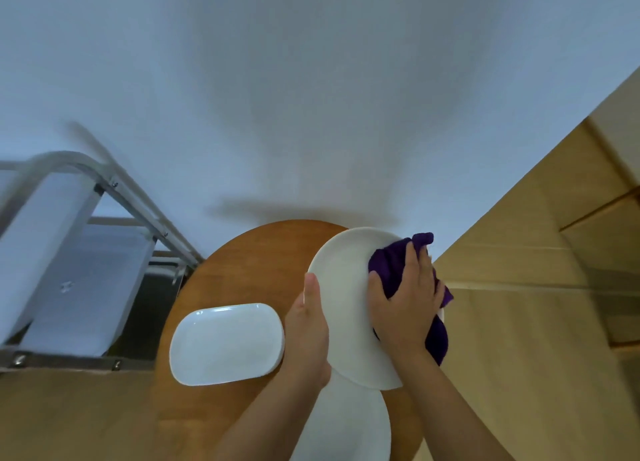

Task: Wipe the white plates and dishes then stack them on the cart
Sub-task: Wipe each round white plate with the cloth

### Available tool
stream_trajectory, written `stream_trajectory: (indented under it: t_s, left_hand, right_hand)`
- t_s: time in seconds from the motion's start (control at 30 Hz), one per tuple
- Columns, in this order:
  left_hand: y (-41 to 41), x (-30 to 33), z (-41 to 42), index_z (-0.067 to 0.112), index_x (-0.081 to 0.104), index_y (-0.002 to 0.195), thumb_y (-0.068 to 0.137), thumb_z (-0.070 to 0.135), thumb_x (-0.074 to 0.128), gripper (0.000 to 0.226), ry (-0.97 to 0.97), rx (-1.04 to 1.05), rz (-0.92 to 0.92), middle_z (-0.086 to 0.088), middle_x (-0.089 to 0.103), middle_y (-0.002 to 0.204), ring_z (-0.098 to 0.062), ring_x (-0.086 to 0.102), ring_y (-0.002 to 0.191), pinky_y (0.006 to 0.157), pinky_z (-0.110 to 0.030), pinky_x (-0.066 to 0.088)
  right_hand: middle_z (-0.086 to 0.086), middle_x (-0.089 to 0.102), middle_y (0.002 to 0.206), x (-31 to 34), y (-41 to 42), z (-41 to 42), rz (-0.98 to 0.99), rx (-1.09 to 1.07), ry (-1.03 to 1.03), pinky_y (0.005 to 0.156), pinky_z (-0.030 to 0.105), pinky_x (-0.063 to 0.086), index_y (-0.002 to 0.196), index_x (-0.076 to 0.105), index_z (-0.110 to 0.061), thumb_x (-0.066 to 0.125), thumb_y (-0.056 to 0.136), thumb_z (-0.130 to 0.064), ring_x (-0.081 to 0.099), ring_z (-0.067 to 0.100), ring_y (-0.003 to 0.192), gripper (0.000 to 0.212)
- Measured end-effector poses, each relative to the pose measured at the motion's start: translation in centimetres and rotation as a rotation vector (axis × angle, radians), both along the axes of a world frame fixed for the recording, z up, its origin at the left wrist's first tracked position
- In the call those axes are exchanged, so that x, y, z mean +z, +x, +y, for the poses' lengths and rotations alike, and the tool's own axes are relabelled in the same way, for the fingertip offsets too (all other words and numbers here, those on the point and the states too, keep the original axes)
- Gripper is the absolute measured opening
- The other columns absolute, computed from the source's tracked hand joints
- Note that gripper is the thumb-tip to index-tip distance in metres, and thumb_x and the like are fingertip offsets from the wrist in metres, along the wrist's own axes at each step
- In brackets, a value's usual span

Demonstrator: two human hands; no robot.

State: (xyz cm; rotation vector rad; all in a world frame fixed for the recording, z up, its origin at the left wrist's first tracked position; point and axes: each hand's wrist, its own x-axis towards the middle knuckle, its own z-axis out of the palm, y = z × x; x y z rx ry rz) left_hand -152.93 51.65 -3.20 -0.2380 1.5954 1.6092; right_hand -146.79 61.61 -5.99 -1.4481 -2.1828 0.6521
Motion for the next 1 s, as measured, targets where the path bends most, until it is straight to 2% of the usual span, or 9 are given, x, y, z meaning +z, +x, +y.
stream_trajectory:
  t_s: [0.2,0.3,0.4,0.5,0.57,0.7,0.8,0.9,1.0]
  left_hand:
    - [-0.8,4.3,-3.4,0.039,0.065,0.096,0.079,0.072,0.033,0.049,0.033,-0.045,0.142,0.009,0.073,0.084,-0.012,0.068,0.081,0.059,-0.024,0.055]
    - [-1.5,5.6,-4.6,0.042,0.064,0.088,0.090,0.064,0.034,0.037,0.041,-0.027,0.175,0.014,0.070,0.085,-0.006,0.061,0.087,0.071,-0.025,0.050]
    - [-2.0,6.7,-5.6,0.041,0.064,0.081,0.090,0.060,0.039,0.032,0.064,0.032,0.240,0.014,0.069,0.085,-0.006,0.062,0.085,0.065,-0.020,0.048]
    - [-2.4,7.5,-6.7,0.041,0.071,0.076,0.086,0.061,0.043,0.036,0.119,0.080,0.213,0.012,0.073,0.077,-0.007,0.070,0.074,0.060,-0.020,0.053]
    - [-3.1,7.9,-7.5,0.031,0.072,0.086,0.086,0.060,0.046,0.039,0.154,0.122,0.135,0.005,0.075,0.078,-0.012,0.072,0.073,0.058,-0.027,0.057]
    - [-4.7,9.0,-8.5,0.016,0.065,0.105,0.079,0.069,0.052,0.061,0.131,0.131,-0.011,-0.011,0.074,0.091,-0.031,0.070,0.086,0.075,-0.046,0.058]
    - [-4.7,9.3,-9.0,0.018,0.062,0.110,0.077,0.073,0.047,0.066,0.110,0.093,-0.055,-0.012,0.071,0.100,-0.034,0.067,0.093,0.075,-0.049,0.057]
    - [-4.4,9.4,-9.3,0.020,0.059,0.120,0.075,0.077,0.040,0.075,0.126,0.002,-0.068,-0.015,0.066,0.114,-0.039,0.061,0.105,0.091,-0.056,0.049]
    - [-4.3,9.5,-9.7,0.023,0.063,0.108,0.063,0.077,0.044,0.072,0.114,-0.021,0.024,-0.011,0.072,0.100,-0.036,0.064,0.098,0.088,-0.055,0.052]
  right_hand:
    - [-0.001,0.033,0.151,4.8,-2.5,-3.8,0.248,0.232,-0.063,0.113,0.044,0.028,0.149,0.022,-0.023,0.063,0.082,-0.036,0.031,0.019,0.137,0.079]
    - [0.000,0.041,0.147,6.8,-3.1,-6.3,0.255,0.450,-0.013,0.112,0.043,0.030,0.147,0.027,-0.020,0.062,0.083,-0.037,0.036,0.016,0.133,0.075]
    - [0.001,0.049,0.141,8.1,-3.2,-8.9,0.269,0.588,-0.008,0.108,0.048,0.036,0.143,0.038,-0.017,0.056,0.084,-0.035,0.042,0.016,0.129,0.065]
    - [-0.003,0.054,0.136,9.3,-2.9,-10.6,0.269,0.676,-0.014,0.114,0.043,0.028,0.138,0.047,-0.019,0.053,0.083,-0.030,0.043,0.010,0.129,0.056]
    - [-0.008,0.053,0.136,9.7,-2.3,-11.3,0.266,0.785,-0.097,0.118,0.036,0.018,0.137,0.048,-0.023,0.054,0.080,-0.028,0.039,0.003,0.130,0.057]
    - [-0.013,0.053,0.135,10.1,-0.2,-11.3,0.174,0.963,-0.170,0.117,0.022,0.007,0.134,0.051,-0.028,0.059,0.080,-0.025,0.033,-0.008,0.130,0.055]
    - [-0.016,0.054,0.133,10.4,1.6,-10.4,0.047,1.011,-0.172,0.112,0.019,0.021,0.132,0.052,-0.034,0.061,0.077,-0.028,0.037,-0.005,0.127,0.056]
    - [-0.017,0.061,0.118,10.7,3.3,-9.9,-0.024,1.023,-0.135,0.088,0.002,0.036,0.128,0.054,-0.036,0.059,0.073,-0.036,0.046,-0.002,0.114,0.055]
    - [-0.019,0.064,0.111,10.6,5.2,-9.2,-0.100,1.017,-0.104,0.082,0.000,0.037,0.123,0.058,-0.035,0.055,0.069,-0.042,0.049,-0.003,0.109,0.054]
